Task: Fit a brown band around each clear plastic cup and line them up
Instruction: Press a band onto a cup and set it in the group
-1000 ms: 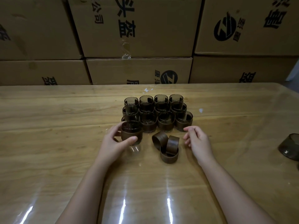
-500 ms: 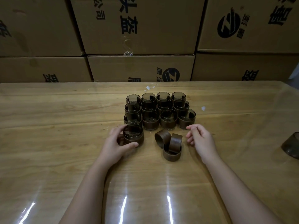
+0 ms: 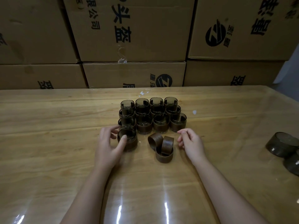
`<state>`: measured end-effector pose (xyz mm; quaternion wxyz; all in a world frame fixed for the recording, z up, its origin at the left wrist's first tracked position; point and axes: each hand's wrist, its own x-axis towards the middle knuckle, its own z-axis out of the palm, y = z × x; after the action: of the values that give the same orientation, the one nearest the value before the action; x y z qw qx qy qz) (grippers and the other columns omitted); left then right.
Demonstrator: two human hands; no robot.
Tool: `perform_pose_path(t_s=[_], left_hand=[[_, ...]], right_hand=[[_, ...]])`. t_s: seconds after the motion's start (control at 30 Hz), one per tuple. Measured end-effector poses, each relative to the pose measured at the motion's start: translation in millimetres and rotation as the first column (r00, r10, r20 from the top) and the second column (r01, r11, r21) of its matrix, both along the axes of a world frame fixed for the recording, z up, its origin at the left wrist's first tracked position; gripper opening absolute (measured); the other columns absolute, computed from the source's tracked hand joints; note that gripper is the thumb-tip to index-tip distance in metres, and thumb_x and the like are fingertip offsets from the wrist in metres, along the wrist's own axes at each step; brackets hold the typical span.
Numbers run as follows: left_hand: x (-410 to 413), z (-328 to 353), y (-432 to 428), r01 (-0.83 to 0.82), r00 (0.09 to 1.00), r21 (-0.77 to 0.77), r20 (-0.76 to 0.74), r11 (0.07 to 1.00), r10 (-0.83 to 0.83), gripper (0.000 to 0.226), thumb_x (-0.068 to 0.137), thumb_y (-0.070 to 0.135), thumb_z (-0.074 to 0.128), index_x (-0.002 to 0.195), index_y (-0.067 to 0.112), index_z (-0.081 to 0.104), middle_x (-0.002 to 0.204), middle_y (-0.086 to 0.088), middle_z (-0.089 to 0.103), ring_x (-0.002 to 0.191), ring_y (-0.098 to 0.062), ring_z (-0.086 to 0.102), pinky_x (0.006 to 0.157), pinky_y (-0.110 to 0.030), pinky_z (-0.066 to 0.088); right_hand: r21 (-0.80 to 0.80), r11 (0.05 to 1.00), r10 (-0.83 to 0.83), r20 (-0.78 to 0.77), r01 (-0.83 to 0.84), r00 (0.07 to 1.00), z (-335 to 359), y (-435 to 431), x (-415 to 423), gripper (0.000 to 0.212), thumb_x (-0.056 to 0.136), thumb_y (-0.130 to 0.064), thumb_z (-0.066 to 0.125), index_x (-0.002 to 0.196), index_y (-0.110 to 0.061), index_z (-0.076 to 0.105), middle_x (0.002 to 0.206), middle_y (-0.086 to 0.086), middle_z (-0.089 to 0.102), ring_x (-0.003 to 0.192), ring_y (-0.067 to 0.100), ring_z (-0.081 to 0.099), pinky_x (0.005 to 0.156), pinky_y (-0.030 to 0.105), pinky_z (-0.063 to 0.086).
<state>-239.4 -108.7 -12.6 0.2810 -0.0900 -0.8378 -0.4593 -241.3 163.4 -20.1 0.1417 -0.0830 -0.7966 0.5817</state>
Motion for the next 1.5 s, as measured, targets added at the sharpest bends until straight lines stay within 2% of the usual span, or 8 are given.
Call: perform_pose_path(t_s=[0.17, 0.5, 0.7, 0.83, 1.0, 1.27, 1.4, 1.5], left_hand=[[10.6, 23.2, 37.5, -0.033, 0.942, -0.036, -0.335, 0.999, 0.019, 0.019, 0.088, 0.022, 0.05, 0.092, 0.009, 0.063, 0.086, 0.002, 0.051, 0.071, -0.007, 0.046, 0.066, -0.019, 0.04], [23.8, -2.4, 80.0, 0.314, 0.896, 0.16, 0.278, 0.936, -0.347, 0.024, 0.089, 0.015, 0.065, 0.096, 0.037, 0.058, 0.061, 0.014, 0.055, 0.058, -0.002, 0.051, 0.058, -0.02, 0.043], [24.7, -4.6, 81.5, 0.291, 0.931, -0.037, 0.243, 0.956, -0.274, 0.048, 0.08, 0.025, 0.076, 0.114, 0.042, 0.047, 0.079, 0.01, 0.055, 0.069, -0.001, 0.053, 0.064, -0.023, 0.045], [24.3, -3.9, 79.6, 0.158, 0.981, -0.154, 0.139, 0.975, -0.137, 0.064, 0.075, 0.03, 0.079, 0.132, 0.022, 0.051, 0.113, 0.006, 0.043, 0.103, -0.01, 0.049, 0.089, -0.023, 0.043], [23.6, -7.5, 82.0, 0.276, 0.946, -0.195, 0.227, 0.941, -0.23, 0.073, 0.082, 0.038, 0.072, 0.145, 0.022, 0.039, 0.15, 0.003, 0.029, 0.14, -0.01, 0.025, 0.11, -0.024, 0.022], [22.6, -6.4, 76.3, 0.391, 0.893, -0.174, 0.311, 0.904, -0.326, 0.082, 0.066, 0.065, 0.065, 0.139, 0.035, 0.042, 0.144, 0.019, 0.022, 0.133, -0.008, 0.035, 0.111, -0.038, 0.038], [22.0, -7.8, 75.0, 0.395, 0.891, -0.093, 0.28, 0.914, -0.357, 0.074, 0.073, 0.045, 0.077, 0.138, 0.033, 0.043, 0.138, 0.021, 0.025, 0.12, 0.009, 0.041, 0.105, -0.033, 0.044], [23.9, -7.9, 76.8, 0.38, 0.904, -0.117, 0.258, 0.917, -0.342, 0.069, 0.077, 0.041, 0.077, 0.137, 0.031, 0.044, 0.14, 0.018, 0.025, 0.121, 0.008, 0.041, 0.106, -0.034, 0.043]], right_hand=[[0.063, 0.998, 0.021, 0.005, -0.021, 1.0, 1.3, -1.8, 2.7, 0.025, 0.099, -0.022, 0.045, 0.084, -0.033, 0.062, 0.068, -0.005, 0.063, 0.056, 0.001, 0.057, 0.057, 0.022, 0.046], [0.146, 0.984, 0.1, 0.01, -0.1, 0.995, 1.4, -2.6, 15.5, 0.021, 0.099, -0.024, 0.048, 0.084, -0.032, 0.061, 0.069, -0.008, 0.064, 0.062, -0.001, 0.06, 0.06, 0.021, 0.045], [0.159, 0.936, 0.303, 0.092, -0.314, 0.949, 3.7, -2.6, 28.1, 0.027, 0.093, -0.039, 0.057, 0.119, -0.033, 0.056, 0.093, -0.002, 0.063, 0.084, 0.017, 0.061, 0.08, 0.037, 0.052], [0.264, 0.904, 0.323, 0.091, -0.335, 0.942, 2.9, -4.1, 30.4, 0.039, 0.089, -0.047, 0.06, 0.125, -0.038, 0.051, 0.092, -0.011, 0.059, 0.081, 0.005, 0.058, 0.075, 0.027, 0.051], [0.303, 0.889, 0.329, 0.101, -0.344, 0.939, 2.7, -4.1, 29.7, 0.045, 0.084, -0.053, 0.063, 0.126, -0.042, 0.05, 0.091, -0.015, 0.058, 0.078, 0.001, 0.057, 0.067, 0.018, 0.044], [0.296, 0.883, 0.331, 0.156, -0.364, 0.931, 2.7, -2.9, 28.0, 0.045, 0.089, -0.053, 0.056, 0.133, -0.044, 0.048, 0.096, -0.018, 0.055, 0.087, 0.002, 0.055, 0.072, 0.02, 0.042], [0.204, 0.905, 0.353, 0.132, -0.374, 0.926, 5.5, -1.7, 29.2, 0.038, 0.091, -0.049, 0.056, 0.128, -0.043, 0.049, 0.1, -0.011, 0.059, 0.09, 0.009, 0.059, 0.073, 0.024, 0.047], [0.129, 0.981, 0.144, 0.038, -0.147, 0.989, 15.6, 4.8, 29.4, 0.026, 0.094, -0.039, 0.055, 0.12, -0.033, 0.056, 0.1, -0.002, 0.061, 0.09, 0.018, 0.061, 0.08, 0.031, 0.052]])
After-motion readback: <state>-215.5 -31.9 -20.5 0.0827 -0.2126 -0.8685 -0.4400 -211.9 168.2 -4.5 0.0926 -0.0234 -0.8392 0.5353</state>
